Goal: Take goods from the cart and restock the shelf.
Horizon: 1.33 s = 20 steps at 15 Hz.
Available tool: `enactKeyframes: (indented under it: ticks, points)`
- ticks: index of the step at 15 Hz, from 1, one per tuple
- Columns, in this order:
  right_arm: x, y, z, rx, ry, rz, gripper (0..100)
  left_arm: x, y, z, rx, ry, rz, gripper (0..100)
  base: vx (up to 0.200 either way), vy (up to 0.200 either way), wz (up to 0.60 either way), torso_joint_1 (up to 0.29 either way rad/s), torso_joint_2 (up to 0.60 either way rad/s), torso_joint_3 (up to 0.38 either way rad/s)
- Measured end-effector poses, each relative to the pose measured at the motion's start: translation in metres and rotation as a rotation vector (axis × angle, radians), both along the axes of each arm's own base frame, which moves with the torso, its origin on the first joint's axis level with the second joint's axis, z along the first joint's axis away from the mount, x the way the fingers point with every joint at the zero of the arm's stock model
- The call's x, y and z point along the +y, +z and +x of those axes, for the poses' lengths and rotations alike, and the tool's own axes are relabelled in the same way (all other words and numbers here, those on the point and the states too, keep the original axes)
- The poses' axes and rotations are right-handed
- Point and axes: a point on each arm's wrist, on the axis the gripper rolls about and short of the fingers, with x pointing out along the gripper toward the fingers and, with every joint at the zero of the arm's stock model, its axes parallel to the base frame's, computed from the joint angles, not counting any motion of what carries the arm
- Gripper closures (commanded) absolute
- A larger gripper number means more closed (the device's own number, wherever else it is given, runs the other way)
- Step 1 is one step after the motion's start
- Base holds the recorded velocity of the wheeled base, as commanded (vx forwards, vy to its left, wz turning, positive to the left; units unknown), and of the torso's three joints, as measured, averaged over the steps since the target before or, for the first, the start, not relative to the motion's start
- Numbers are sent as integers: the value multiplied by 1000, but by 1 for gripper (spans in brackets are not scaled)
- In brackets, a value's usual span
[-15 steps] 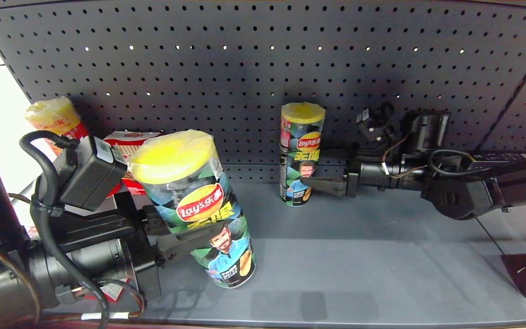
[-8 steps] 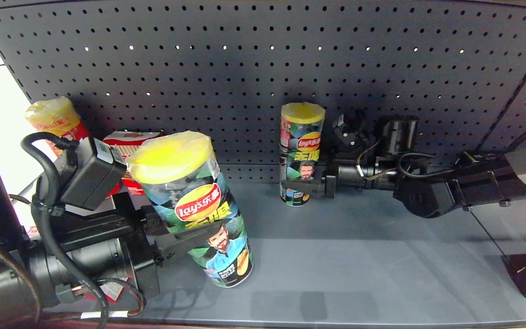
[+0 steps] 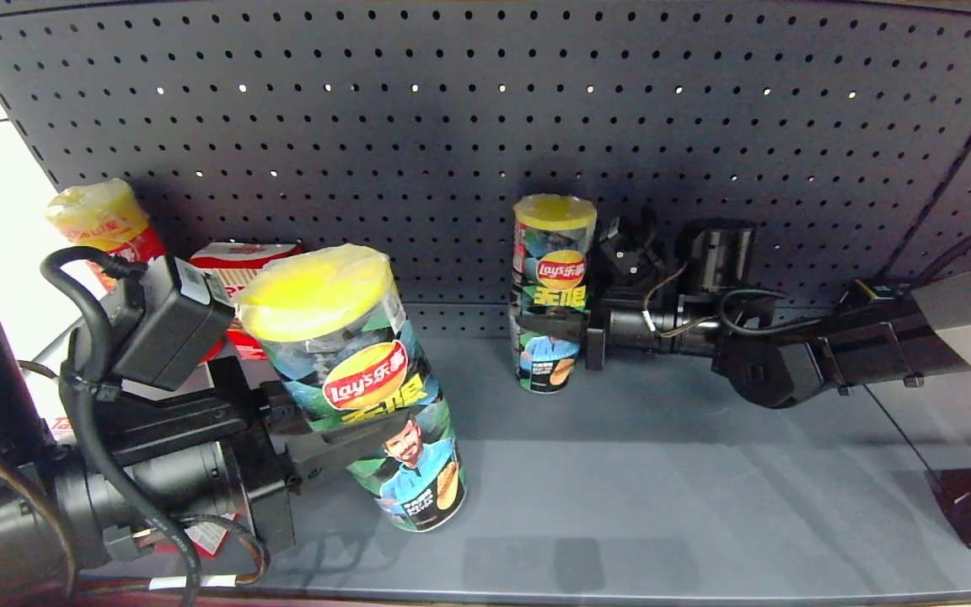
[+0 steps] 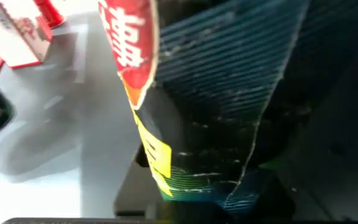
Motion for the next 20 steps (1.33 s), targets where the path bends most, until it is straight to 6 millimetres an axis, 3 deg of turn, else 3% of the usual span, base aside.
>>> enactKeyframes:
  ticks: [5, 13, 17, 20]
  points:
    - [-1, 8, -32, 29, -22, -16, 100, 0, 0, -1, -4, 1, 0, 100, 0, 0, 0, 0, 0, 0]
    - [-24, 21, -127, 9, -48, 31, 100, 0, 3, -1, -16, 2, -4, 100, 0, 0, 0, 0, 0, 0]
    - [-37, -2, -165, 15, -88, 37, 100, 0, 4, -1, -15, 6, -5, 100, 0, 0, 0, 0, 0, 0]
    - [-43, -18, -178, 13, -99, 38, 100, 0, 4, -1, -15, 12, -5, 100, 0, 0, 0, 0, 0, 0]
